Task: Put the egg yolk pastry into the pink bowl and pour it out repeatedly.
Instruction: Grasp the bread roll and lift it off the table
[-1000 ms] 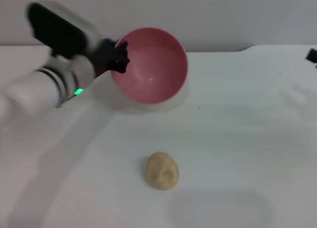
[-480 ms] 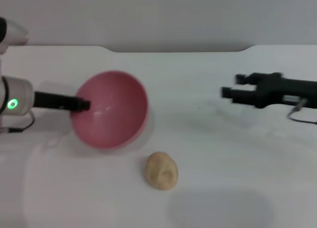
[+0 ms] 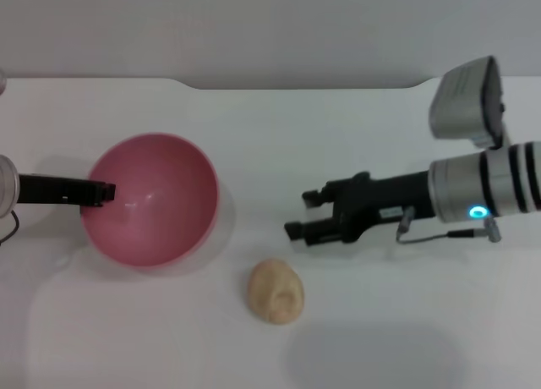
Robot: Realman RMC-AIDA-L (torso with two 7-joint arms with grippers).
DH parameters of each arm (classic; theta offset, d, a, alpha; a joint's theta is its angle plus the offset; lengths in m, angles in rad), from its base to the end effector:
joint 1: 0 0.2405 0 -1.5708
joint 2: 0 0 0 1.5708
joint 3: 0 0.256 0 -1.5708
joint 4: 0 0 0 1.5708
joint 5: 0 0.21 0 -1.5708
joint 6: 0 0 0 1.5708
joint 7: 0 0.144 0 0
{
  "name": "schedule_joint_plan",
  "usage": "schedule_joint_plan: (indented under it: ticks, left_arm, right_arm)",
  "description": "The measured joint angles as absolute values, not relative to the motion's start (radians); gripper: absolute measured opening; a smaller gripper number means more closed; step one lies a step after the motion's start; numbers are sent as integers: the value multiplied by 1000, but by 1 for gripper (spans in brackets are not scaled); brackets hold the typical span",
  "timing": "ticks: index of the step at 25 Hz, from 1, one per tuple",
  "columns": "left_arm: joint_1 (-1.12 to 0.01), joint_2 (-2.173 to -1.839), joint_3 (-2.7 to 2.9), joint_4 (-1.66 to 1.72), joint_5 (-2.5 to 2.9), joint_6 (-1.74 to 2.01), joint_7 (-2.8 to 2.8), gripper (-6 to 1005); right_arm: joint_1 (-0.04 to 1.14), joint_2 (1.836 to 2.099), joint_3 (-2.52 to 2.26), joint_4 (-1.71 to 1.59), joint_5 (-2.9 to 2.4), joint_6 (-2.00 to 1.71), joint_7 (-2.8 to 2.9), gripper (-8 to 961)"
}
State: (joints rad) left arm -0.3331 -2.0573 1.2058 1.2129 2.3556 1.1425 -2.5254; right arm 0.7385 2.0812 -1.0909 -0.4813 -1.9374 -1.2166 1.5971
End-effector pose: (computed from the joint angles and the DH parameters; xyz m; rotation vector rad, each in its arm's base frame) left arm -0.2836 0.3509 0.0291 -2.1863 -1.3110 -0.0444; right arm 0.2154 0.3677 -0.0745 -2.8744 0.7410 0.3631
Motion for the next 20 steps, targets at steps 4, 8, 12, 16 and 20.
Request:
schedule_joint_plan:
  ticks: [4,8,12,16,20]
  left_arm:
    - [-333,-2056,1219,1216,2368,1131,-2518,0]
    - [-331,-2055,1217,1230,2431,1131,-2525,0]
    - [-333,-2056,1216,1235,2495,1131,-2541,0]
    - [-338,-2057,1221,1230,2505,1130,-2542,0]
    - [-340,-2059,1222,1232,2501,1132,-2543,-1]
  right_arm:
    - [753,2084,-1143,-449,-1936,-1211,1597,666]
    - [747,2087,-1164,-439,-1931,-1210,1598,664]
    - [754,2087,-1195,-411,-1903,-1210,1598,649]
    - [764,2090,-1274,-400,-1869,-1196,1598,633]
    - [776,2091,-1428,-388,-1759,-1149,1598,618]
